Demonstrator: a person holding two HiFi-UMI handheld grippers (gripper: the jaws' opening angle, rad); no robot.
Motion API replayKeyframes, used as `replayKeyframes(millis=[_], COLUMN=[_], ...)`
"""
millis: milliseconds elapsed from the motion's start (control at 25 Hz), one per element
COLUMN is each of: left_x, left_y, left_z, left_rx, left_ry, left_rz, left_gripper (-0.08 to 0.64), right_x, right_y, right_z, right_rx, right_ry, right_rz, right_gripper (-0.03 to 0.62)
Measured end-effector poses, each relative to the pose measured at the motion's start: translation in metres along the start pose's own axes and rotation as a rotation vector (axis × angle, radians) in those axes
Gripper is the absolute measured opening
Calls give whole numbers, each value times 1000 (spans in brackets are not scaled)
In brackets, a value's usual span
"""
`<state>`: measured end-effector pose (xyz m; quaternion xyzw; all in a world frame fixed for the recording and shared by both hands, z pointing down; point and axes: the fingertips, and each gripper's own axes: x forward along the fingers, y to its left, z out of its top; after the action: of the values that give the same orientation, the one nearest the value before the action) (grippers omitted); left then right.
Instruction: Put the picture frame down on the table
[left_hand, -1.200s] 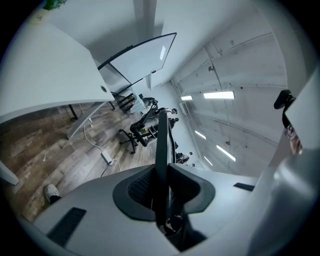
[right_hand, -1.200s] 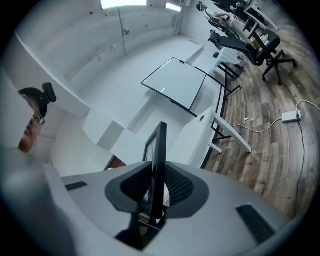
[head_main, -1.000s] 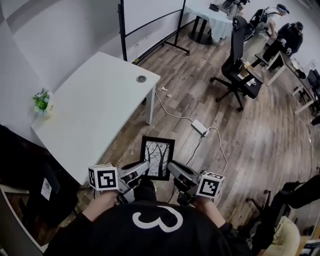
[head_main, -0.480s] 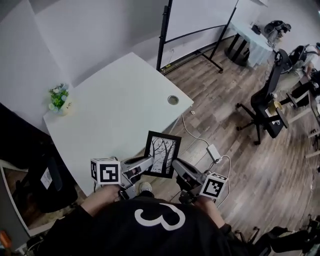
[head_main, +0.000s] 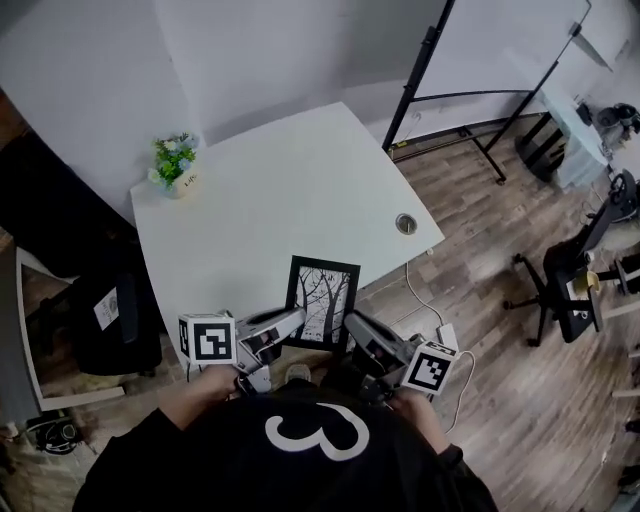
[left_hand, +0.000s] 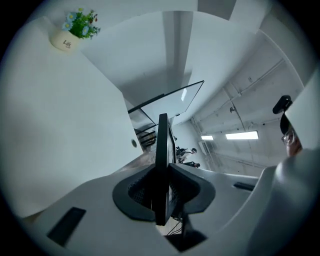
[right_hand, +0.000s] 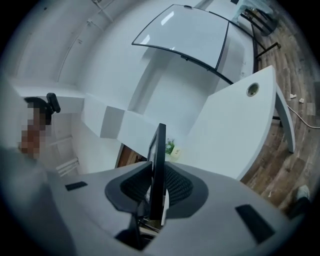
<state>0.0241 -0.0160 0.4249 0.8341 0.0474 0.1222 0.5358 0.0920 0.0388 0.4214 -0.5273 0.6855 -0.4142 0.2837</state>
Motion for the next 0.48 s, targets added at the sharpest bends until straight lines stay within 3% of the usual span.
replayKeyframes(millis=[120,360,480], left_x=[-5,-18,-15], left_y=[0,35,40], left_z=[3,57,63], left_rx=[-12,-85,-113], left_ry=[-72,-195,-238], left_rz=[34,107,129], left_gripper=[86,87,86], right_x=[8,82,90], right_y=[1,-17,-22], right_z=[4,27,33], right_rx=[0,24,40], right_ry=[63,194,233], right_rz=[57,118,142], right_gripper=[84,83,83])
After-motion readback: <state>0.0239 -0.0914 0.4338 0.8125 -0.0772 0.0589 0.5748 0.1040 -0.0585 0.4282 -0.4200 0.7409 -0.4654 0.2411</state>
